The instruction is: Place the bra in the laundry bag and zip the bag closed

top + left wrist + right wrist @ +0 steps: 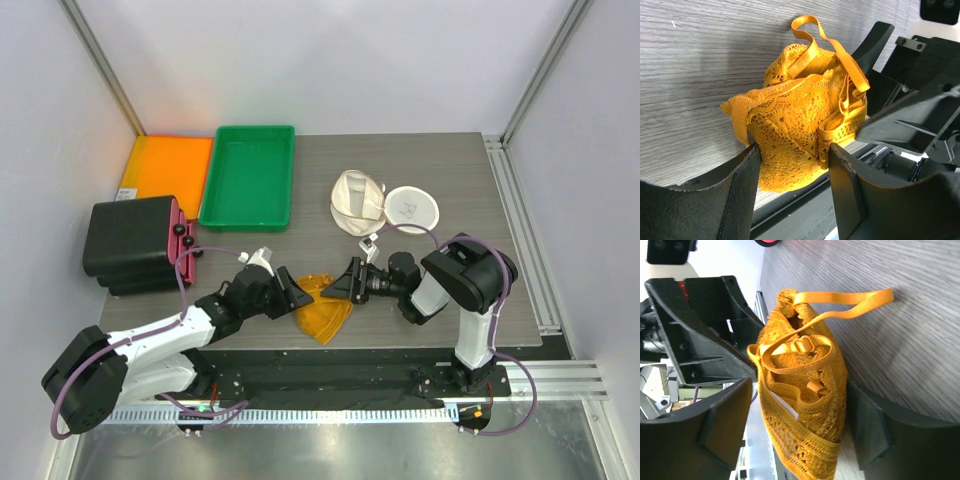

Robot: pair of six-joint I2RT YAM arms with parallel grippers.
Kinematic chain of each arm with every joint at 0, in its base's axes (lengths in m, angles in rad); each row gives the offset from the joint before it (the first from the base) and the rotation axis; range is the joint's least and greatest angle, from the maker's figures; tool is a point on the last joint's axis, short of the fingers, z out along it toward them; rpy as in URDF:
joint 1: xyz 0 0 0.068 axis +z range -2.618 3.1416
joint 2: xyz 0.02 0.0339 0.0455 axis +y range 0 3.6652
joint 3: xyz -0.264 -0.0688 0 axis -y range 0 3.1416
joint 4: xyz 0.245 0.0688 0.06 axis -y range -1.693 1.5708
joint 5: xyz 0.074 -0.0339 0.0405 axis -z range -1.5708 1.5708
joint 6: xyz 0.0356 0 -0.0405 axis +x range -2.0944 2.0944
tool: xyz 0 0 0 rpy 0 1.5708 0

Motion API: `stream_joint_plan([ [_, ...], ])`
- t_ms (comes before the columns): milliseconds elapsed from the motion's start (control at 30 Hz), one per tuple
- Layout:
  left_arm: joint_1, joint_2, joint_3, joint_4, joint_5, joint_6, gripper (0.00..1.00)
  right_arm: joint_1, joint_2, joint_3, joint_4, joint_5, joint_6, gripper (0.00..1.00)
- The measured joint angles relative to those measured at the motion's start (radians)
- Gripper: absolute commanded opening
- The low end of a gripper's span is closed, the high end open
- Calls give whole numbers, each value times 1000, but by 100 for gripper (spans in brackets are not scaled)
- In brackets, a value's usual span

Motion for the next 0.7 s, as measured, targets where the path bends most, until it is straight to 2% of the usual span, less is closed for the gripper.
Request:
stream_joint_plan([
  [200, 0, 0, 0, 0, 0, 0, 55, 6, 31, 0, -3, 12, 7, 54],
  [233, 0, 0, 0, 0, 0, 1, 55, 7, 34, 0, -4, 12, 8, 47],
  [367, 0, -1, -1, -3, -1, 3, 57, 9, 34, 2, -7, 14, 10, 30],
  [400, 0, -2, -1, -6, -2, 5, 61, 9, 34, 2, -6, 14, 11, 22],
  [467, 0, -9, -1, -11, -5, 8, 67, 9, 31, 2, -7, 15, 12, 14],
  [500, 0, -14, -1, -13, -6, 10, 72, 9, 28, 2, -8, 16, 16, 6],
  [567, 0, -29, -1, -23, -13, 18, 77, 9, 17, 2, -9, 18, 21, 1],
  [700, 0, -77, 6, -71, -36, 46, 88, 9, -18, 2, -8, 25, 29, 1],
])
